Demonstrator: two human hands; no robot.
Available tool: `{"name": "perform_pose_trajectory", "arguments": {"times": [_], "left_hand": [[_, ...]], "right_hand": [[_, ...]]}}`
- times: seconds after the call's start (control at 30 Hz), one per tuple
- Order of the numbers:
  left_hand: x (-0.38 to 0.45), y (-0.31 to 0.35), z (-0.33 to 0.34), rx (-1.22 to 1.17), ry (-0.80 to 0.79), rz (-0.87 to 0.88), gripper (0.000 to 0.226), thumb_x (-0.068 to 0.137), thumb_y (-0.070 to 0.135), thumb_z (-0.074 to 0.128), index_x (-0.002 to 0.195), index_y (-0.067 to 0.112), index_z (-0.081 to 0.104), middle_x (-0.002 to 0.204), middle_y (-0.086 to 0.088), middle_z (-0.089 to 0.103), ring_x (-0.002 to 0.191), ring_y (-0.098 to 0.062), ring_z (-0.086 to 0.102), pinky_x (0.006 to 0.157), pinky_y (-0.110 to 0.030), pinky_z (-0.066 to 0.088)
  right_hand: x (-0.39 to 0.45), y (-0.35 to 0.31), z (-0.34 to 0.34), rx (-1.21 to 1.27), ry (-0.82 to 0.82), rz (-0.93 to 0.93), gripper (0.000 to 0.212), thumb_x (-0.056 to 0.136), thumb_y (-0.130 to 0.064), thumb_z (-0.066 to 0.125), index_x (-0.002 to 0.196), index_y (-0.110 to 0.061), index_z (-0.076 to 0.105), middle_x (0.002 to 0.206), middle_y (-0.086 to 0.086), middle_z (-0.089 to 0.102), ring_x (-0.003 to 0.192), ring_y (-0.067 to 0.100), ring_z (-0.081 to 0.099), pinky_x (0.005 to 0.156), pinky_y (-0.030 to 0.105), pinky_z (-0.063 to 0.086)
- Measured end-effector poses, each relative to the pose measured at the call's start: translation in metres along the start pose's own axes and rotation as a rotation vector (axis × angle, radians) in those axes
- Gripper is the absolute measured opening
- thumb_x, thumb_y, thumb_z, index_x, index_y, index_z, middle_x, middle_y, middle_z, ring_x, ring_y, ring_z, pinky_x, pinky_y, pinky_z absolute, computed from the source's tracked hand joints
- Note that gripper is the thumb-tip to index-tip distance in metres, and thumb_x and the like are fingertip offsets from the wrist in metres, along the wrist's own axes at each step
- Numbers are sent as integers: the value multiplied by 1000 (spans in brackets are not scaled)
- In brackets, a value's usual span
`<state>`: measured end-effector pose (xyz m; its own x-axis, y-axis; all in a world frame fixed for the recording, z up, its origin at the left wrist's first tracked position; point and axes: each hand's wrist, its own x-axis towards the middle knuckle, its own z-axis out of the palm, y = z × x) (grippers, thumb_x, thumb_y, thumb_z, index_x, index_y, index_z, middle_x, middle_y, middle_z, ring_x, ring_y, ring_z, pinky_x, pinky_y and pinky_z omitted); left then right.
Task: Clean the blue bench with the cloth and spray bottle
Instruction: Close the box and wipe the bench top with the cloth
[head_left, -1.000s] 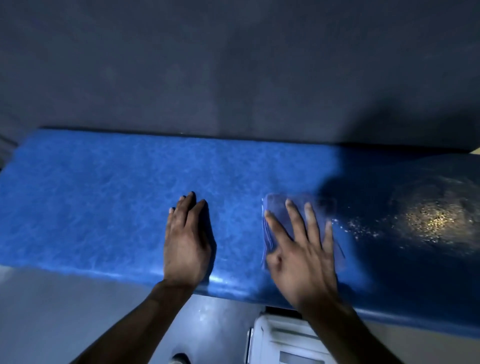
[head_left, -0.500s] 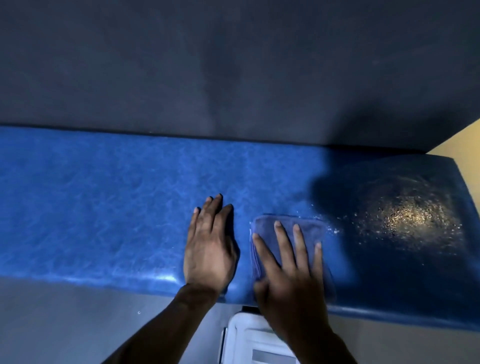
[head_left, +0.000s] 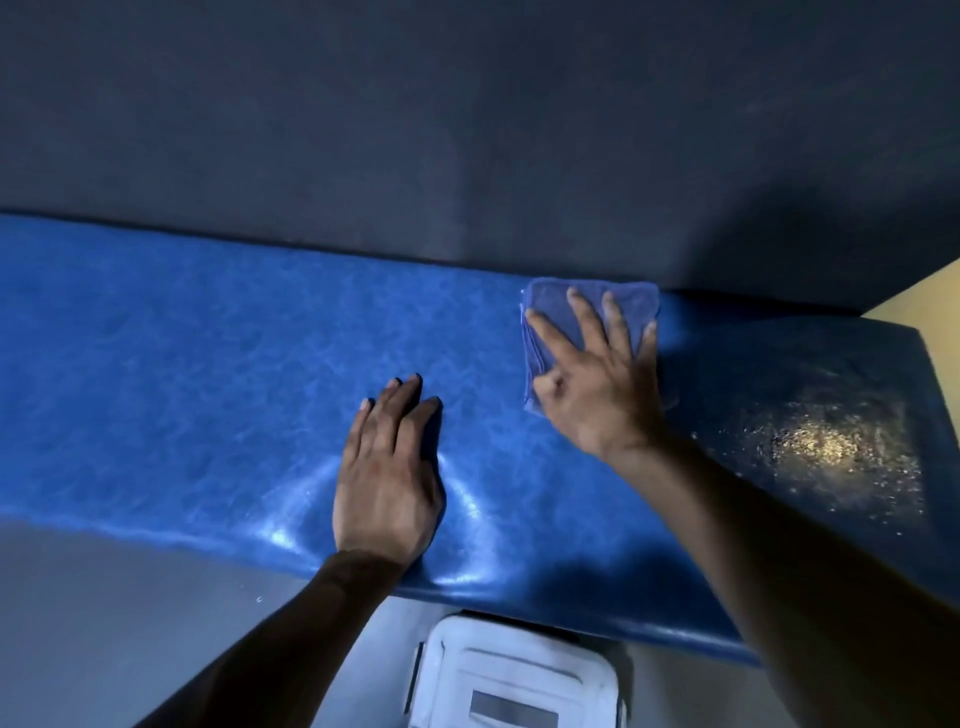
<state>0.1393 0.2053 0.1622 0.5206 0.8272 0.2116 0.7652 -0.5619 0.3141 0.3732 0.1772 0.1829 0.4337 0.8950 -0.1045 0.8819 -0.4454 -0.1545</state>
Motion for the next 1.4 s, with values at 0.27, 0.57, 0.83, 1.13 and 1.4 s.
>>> {"name": "perform_pose_trajectory", "arguments": {"times": [0.27, 0.57, 0.83, 1.13, 1.4], "left_hand": [[3, 2, -2, -1, -8, 1, 54, 82, 4, 48, 136, 8, 55, 154, -12, 46, 148, -27, 37, 125, -46, 23], [4, -1, -9, -85, -61, 11, 57, 81, 9, 43, 136, 6, 54, 153, -14, 45, 147, -31, 37, 124, -50, 22], [4, 10, -6, -66, -16, -36, 39, 98, 18, 43, 133, 7, 57, 151, -13, 49, 144, -32, 43, 122, -50, 27], [-3, 78, 2, 4, -83, -112, 40, 97, 33, 44, 134, 19, 54, 154, -10, 43, 149, -27, 33, 123, -52, 20], [-1, 176, 42, -5, -90, -175, 44, 99, 43, 42, 138, 25, 51, 161, -5, 36, 154, -25, 23, 124, -53, 14]], "right_hand": [[-82, 7, -2, 16, 32, 68, 75, 78, -44, 45, 152, -43, 35, 169, 1, 19, 157, 33, 9, 120, 66, 12], [-197, 30, 5, -2, 84, 133, 75, 73, -39, 56, 148, -39, 47, 166, 5, 28, 154, 36, 21, 117, 67, 21], [-159, 55, -1, 14, 116, 94, 76, 69, -38, 52, 145, -41, 51, 163, 4, 34, 153, 33, 25, 117, 68, 19], [-54, 110, -15, 10, 43, 26, 72, 78, -41, 36, 151, -46, 35, 169, 0, 19, 156, 32, 11, 120, 69, 10], [-2, 149, -34, 12, -93, -21, 72, 83, -43, 33, 154, -51, 19, 171, -6, 6, 157, 28, -2, 120, 67, 2]]}}
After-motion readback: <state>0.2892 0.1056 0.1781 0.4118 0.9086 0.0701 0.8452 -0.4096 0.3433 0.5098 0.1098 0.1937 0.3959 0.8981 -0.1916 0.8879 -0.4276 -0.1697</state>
